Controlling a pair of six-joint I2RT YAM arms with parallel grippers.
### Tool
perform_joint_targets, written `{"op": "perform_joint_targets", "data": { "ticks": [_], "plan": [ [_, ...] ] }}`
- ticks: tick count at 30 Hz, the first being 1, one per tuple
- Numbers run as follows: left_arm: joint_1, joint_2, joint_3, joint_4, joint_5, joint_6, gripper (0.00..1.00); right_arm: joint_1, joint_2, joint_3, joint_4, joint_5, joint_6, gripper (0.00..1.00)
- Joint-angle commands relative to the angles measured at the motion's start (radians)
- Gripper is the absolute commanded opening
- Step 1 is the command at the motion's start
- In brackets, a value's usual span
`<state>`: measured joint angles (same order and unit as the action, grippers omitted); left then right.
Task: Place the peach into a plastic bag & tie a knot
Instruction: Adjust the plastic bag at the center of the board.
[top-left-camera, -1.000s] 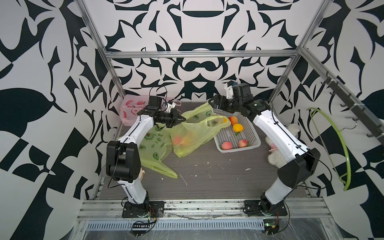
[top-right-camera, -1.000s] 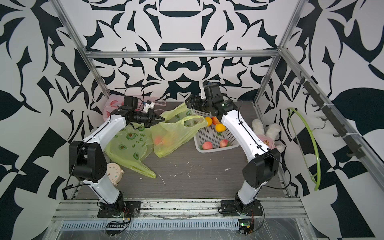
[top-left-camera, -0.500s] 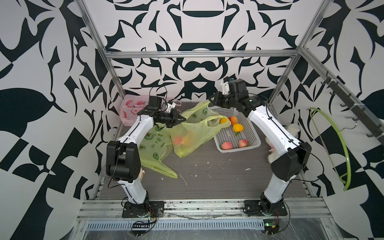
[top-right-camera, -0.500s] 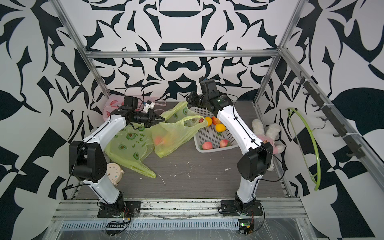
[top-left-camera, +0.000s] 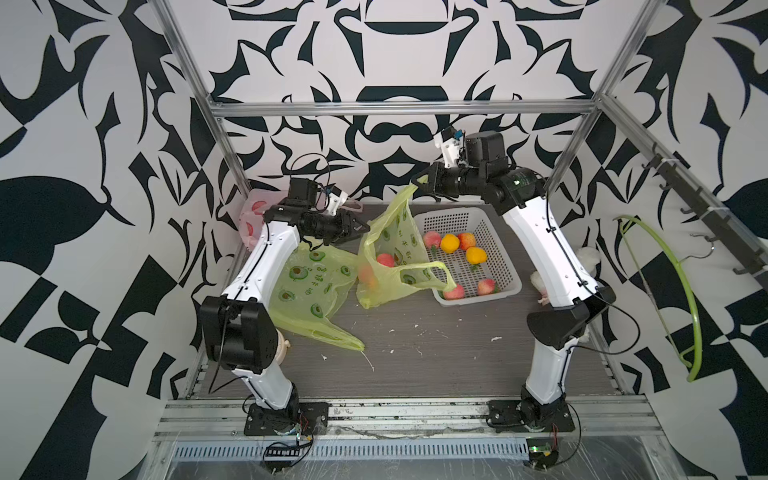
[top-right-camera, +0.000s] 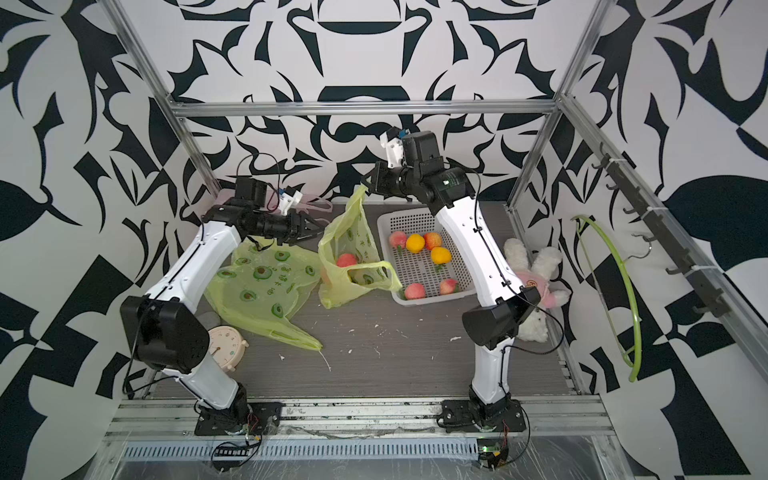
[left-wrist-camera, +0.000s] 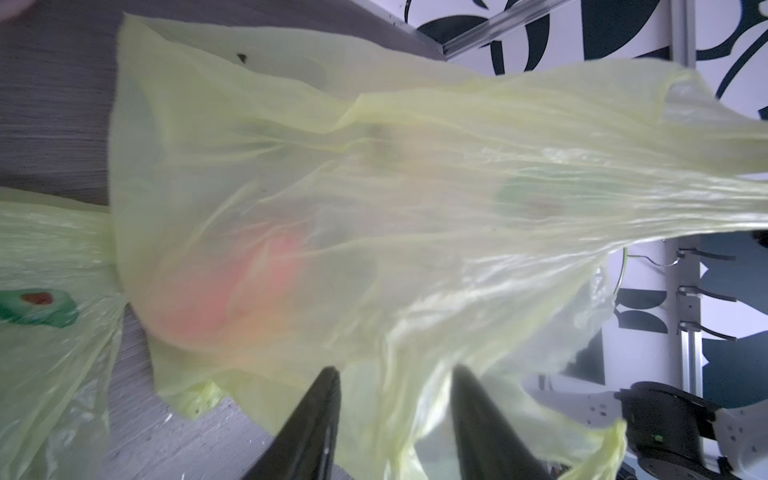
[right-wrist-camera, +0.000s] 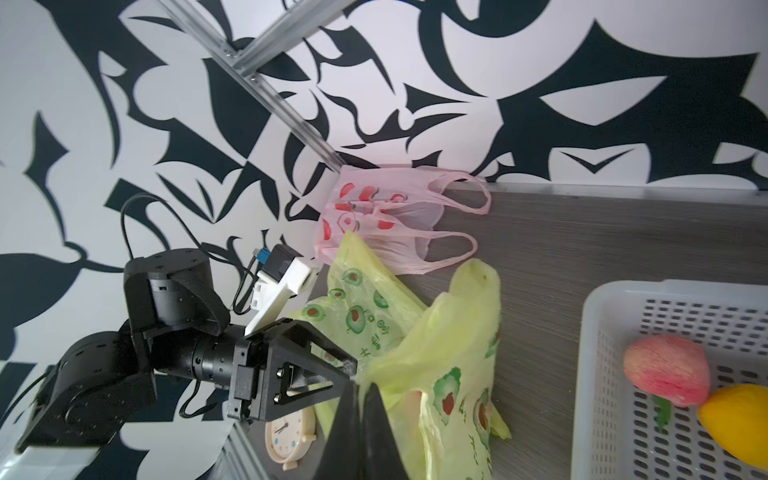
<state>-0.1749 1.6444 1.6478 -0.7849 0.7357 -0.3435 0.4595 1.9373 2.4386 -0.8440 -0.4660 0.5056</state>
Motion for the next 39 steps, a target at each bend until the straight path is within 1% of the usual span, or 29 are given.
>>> {"op": "perform_joint_targets", "data": {
  "ticks": [1,3,4,7,9,11,15,17,22,25,30,33,35,39],
  "plan": [
    [0.012,-0.102,0.054,-0.116,-0.047,0.167,0.53,0.013,0.05,0.159,-0.149,-0.142,-0.045,0.0],
    [0.012,-0.152,0.063,-0.083,-0.025,0.222,0.58,0.019,0.079,0.232,-0.182,-0.202,-0.047,0.0],
    [0.012,-0.178,0.059,-0.05,-0.004,0.255,0.61,0.022,0.086,0.242,-0.188,-0.232,-0.044,0.0],
    [0.011,-0.249,0.018,0.114,0.019,0.283,0.77,0.033,0.083,0.231,-0.173,-0.284,-0.035,0.0],
    [0.011,-0.271,-0.009,0.222,0.056,0.289,0.82,0.038,0.08,0.222,-0.158,-0.308,-0.025,0.0],
    [0.008,-0.263,-0.008,0.291,0.078,0.287,0.83,0.043,0.08,0.217,-0.137,-0.345,-0.009,0.0],
    [-0.006,-0.186,0.06,0.303,0.124,0.293,0.83,0.051,0.084,0.217,-0.106,-0.404,0.019,0.0],
    [-0.018,-0.162,0.072,0.326,0.158,0.291,0.83,0.056,0.086,0.217,-0.095,-0.429,0.031,0.0],
    [-0.046,-0.136,0.057,0.491,0.219,0.191,0.84,0.056,0.094,0.215,-0.064,-0.479,0.057,0.0],
    [-0.071,-0.105,0.087,0.493,0.266,0.171,0.84,0.057,0.099,0.217,-0.061,-0.489,0.058,0.0],
    [-0.09,-0.074,0.094,0.498,0.371,0.12,0.8,0.056,0.11,0.218,-0.059,-0.493,0.054,0.0],
    [-0.1,-0.069,0.075,0.472,0.397,0.124,0.74,0.056,0.117,0.221,-0.05,-0.493,0.056,0.0],
    [-0.101,-0.075,0.056,0.458,0.404,0.132,0.66,0.057,0.121,0.223,-0.046,-0.494,0.056,0.0],
    [-0.101,-0.089,0.019,0.447,0.395,0.144,0.46,0.057,0.126,0.224,-0.039,-0.494,0.057,0.0]
  ]
}}
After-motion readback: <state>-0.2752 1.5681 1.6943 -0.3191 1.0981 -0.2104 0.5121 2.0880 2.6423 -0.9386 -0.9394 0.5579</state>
